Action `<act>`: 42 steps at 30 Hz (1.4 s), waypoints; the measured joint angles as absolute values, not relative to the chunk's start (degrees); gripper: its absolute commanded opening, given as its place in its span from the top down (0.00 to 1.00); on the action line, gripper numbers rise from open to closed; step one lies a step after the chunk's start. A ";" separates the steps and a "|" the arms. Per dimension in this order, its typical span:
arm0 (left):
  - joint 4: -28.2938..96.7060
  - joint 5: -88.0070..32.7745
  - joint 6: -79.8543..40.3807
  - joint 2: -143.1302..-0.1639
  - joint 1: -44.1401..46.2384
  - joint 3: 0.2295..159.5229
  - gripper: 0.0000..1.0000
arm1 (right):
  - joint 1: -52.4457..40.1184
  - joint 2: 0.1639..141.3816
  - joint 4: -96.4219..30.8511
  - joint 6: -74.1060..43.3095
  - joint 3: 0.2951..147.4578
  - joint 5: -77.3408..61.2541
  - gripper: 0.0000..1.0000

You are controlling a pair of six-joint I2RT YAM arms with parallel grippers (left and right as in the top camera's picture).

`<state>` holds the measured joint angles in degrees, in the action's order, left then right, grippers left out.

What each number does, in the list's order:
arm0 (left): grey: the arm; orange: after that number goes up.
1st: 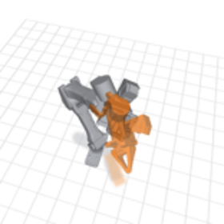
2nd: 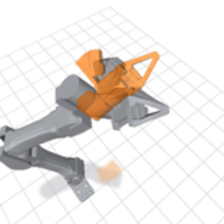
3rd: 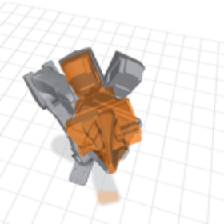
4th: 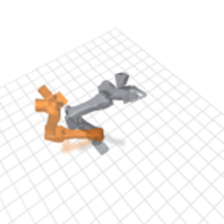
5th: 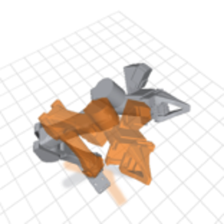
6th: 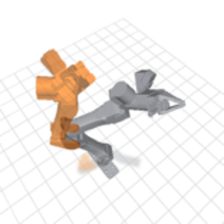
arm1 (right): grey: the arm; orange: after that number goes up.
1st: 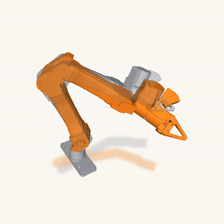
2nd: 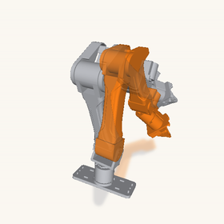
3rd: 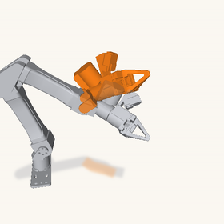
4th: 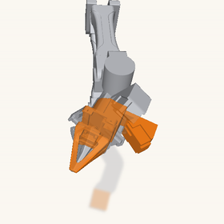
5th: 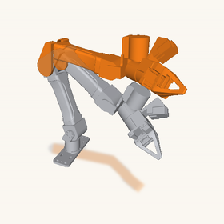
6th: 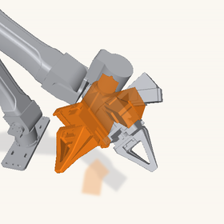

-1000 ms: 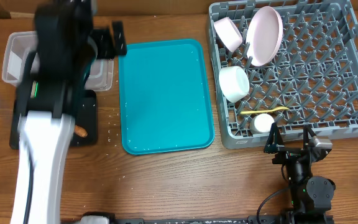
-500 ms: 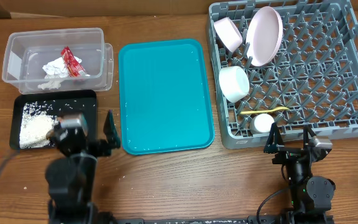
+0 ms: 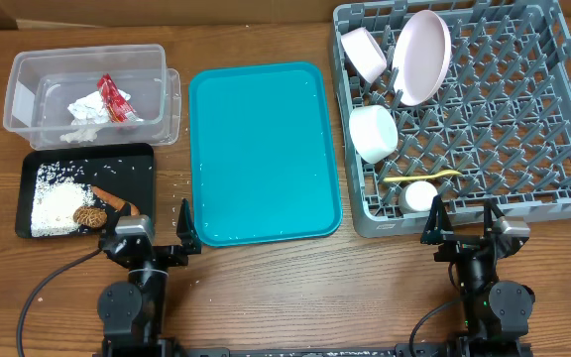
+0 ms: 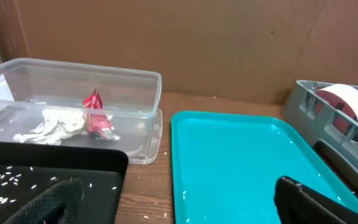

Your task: Sort waste into correct bins and load items into the dishwasher

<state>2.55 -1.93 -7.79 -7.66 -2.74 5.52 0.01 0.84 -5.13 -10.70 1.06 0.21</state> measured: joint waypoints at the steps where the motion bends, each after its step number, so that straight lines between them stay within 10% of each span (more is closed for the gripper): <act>1: 2.02 -1.91 -7.66 -6.83 -2.74 4.51 0.00 | 0.01 0.84 -5.13 -10.70 1.06 0.21 0.00; 42: 4.47 -1.89 -7.27 -0.95 -2.74 0.67 0.00 | 0.01 0.84 -5.15 -10.70 1.06 0.19 0.00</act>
<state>4.47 -1.89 -7.27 -0.95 -2.74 0.67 0.01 0.84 -5.15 -10.70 1.06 0.19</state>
